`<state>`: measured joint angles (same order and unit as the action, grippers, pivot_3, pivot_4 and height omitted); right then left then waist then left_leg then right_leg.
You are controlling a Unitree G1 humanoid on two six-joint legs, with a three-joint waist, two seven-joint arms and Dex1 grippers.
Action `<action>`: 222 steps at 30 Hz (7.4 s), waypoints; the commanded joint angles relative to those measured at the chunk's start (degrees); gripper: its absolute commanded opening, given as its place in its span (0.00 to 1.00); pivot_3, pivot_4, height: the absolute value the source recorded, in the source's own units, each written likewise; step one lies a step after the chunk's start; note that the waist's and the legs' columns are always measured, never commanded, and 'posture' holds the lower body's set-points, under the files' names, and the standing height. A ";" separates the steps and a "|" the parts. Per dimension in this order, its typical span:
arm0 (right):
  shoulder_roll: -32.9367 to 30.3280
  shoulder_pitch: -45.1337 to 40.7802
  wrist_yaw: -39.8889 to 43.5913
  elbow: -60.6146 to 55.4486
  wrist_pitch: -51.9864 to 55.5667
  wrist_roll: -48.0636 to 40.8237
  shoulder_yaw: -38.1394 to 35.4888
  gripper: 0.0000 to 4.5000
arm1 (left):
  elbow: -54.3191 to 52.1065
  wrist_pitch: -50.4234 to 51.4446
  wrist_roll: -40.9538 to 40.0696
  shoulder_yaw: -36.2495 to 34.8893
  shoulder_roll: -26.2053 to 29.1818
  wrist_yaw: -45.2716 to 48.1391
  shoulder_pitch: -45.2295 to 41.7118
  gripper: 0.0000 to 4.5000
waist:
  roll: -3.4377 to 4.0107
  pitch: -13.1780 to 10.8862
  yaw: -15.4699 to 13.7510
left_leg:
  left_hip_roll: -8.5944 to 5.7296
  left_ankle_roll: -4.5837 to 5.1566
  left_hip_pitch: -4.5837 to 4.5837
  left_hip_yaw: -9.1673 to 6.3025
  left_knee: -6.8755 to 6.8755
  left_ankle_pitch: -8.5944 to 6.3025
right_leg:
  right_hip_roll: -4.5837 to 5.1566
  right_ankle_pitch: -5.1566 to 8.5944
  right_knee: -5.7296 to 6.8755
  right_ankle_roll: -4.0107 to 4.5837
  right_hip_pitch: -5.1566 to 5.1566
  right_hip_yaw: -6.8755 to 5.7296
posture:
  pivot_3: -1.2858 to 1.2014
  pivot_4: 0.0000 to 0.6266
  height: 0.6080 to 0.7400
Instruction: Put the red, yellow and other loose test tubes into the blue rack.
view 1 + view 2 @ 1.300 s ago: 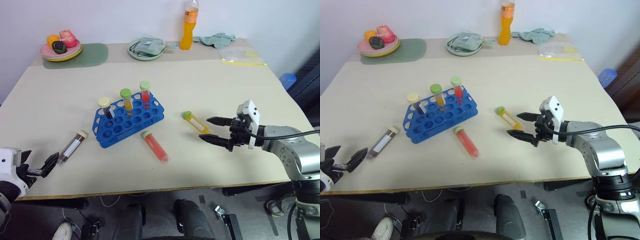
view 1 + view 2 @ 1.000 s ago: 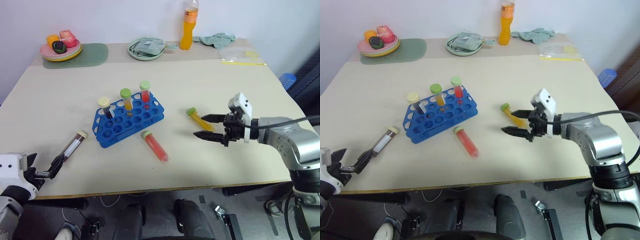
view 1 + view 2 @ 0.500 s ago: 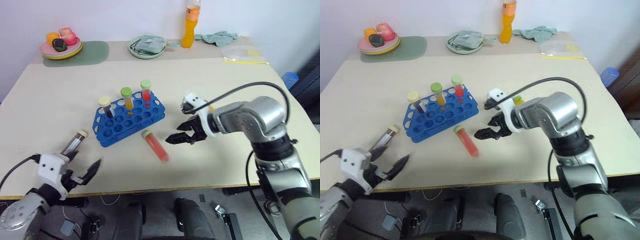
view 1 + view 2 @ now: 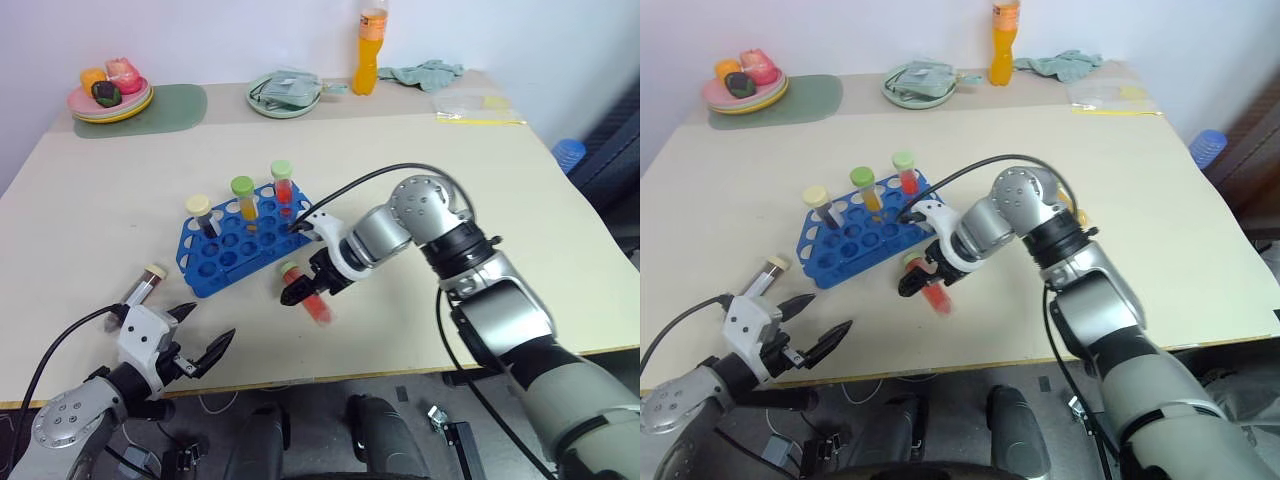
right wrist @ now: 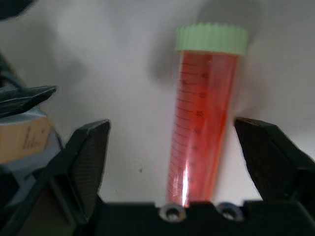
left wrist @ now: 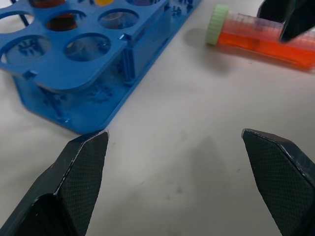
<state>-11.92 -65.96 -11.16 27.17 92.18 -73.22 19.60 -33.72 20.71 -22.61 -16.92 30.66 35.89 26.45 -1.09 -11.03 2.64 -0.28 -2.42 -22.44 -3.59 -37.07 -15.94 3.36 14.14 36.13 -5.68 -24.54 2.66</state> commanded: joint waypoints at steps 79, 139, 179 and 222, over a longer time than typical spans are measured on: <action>2.16 33.15 42.61 -23.19 -85.27 61.78 -12.71 0.99 | -1.78 -7.95 0.54 6.75 -9.68 -8.31 -9.12 1.00 | 0.06 0.01 -0.65 | 0.21 0.03 0.12 -0.04 -0.08 -0.03 | -0.45 -0.23 0.11 0.05 0.05 0.10 | 0.52 0.24 1.00; 12.93 28.77 50.73 -27.48 -71.22 55.95 -8.94 0.19 | 1.45 -10.53 -1.46 -3.75 -3.92 -7.09 -5.10 1.00 | 0.20 0.09 -0.14 | 0.46 0.04 0.66 0.06 -0.10 -0.01 | -0.83 -0.33 0.35 0.21 0.30 0.22 | 0.52 0.24 1.00; -16.23 18.98 78.13 -27.13 -64.05 66.33 9.02 0.19 | -6.17 -2.53 -2.26 -5.42 -5.10 -11.60 -3.17 1.00 | 0.08 0.16 -0.83 | 0.25 -0.11 0.29 0.02 -0.16 0.06 | -0.55 -0.25 0.05 0.37 0.20 0.14 | 0.52 0.24 1.00; -3.55 -2.20 79.75 2.19 -44.80 90.47 22.42 0.60 | 6.85 -17.44 2.70 2.16 -10.49 -6.73 -2.63 1.00 | 0.09 0.18 -0.09 | 0.30 -0.12 0.27 0.04 -0.09 0.06 | -0.56 -0.37 0.09 0.19 0.08 0.14 | 0.52 0.24 1.00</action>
<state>-15.14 -67.10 70.04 27.61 47.95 15.93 41.98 -25.90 4.59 -20.01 -14.55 20.26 29.30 23.53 -0.99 -10.85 2.55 0.02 -2.55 -22.17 -3.55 -37.16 -15.88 2.80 13.78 36.22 -5.49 -24.46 2.79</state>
